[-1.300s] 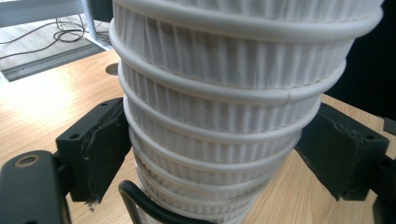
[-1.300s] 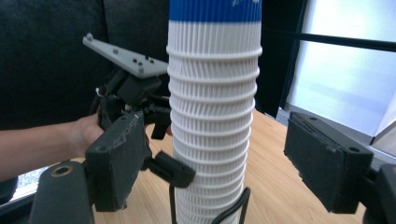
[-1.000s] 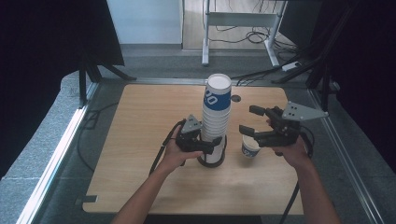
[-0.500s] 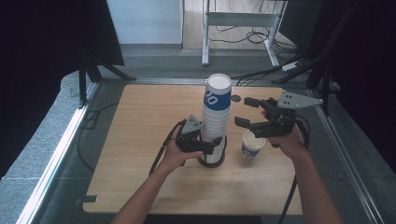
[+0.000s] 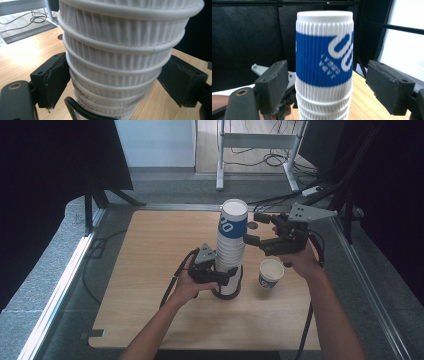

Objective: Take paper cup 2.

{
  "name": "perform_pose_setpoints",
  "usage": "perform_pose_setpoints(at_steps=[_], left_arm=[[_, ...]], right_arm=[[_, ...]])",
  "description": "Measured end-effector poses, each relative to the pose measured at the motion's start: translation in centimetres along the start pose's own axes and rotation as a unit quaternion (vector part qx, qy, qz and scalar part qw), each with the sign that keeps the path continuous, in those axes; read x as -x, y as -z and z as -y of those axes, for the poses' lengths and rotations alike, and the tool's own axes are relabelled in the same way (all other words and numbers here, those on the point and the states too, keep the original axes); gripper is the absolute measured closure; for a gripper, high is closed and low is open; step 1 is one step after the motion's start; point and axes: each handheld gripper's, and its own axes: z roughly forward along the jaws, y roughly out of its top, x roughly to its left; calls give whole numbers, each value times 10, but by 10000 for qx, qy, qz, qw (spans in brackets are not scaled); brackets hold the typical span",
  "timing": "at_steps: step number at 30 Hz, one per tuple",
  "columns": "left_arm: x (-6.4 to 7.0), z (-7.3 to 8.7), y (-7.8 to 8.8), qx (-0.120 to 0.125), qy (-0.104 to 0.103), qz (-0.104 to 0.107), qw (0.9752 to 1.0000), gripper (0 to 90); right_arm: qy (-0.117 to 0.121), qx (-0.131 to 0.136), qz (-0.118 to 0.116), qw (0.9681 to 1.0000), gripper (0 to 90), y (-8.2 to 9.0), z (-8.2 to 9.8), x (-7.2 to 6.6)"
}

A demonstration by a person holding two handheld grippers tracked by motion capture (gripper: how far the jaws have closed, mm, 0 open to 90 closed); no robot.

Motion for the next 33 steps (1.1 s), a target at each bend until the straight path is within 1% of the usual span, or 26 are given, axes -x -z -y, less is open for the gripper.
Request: perform_pose_setpoints(at_steps=[4,9,10,11,20,22,24,26,27,33], left_arm=[[0,0,0,-2,5,4,10000,132],[0,0,0,-12,1,0,10000,132],[0,0,0,-12,1,0,10000,132],[0,0,0,-14,-3,-1,10000,132],[1,0,0,-29,-20,-17,10000,133],[1,0,0,-27,-16,-21,10000,133],[1,0,0,-22,-14,-24,10000,133],[1,0,0,-23,-13,-29,10000,133],[2,0,0,-23,-13,-31,10000,133],[1,0,0,-22,-18,-32,10000,133]], right_arm=[[-6,17,-8,10000,169,-7,-8,1],[18,-31,-86,10000,166,-17,-17,1],[18,-31,-86,10000,166,-17,-17,1],[29,-27,-111,9999,166,-21,-20,1],[58,-106,-152,9998,167,-37,-26,0],[61,-139,-159,9998,181,-40,-28,0],[82,-162,-96,9998,210,-42,-29,0],[59,-159,-88,9998,224,-43,-29,1],[55,-152,-85,9998,250,-44,-29,1],[78,-114,-51,9999,264,-44,-28,0]])
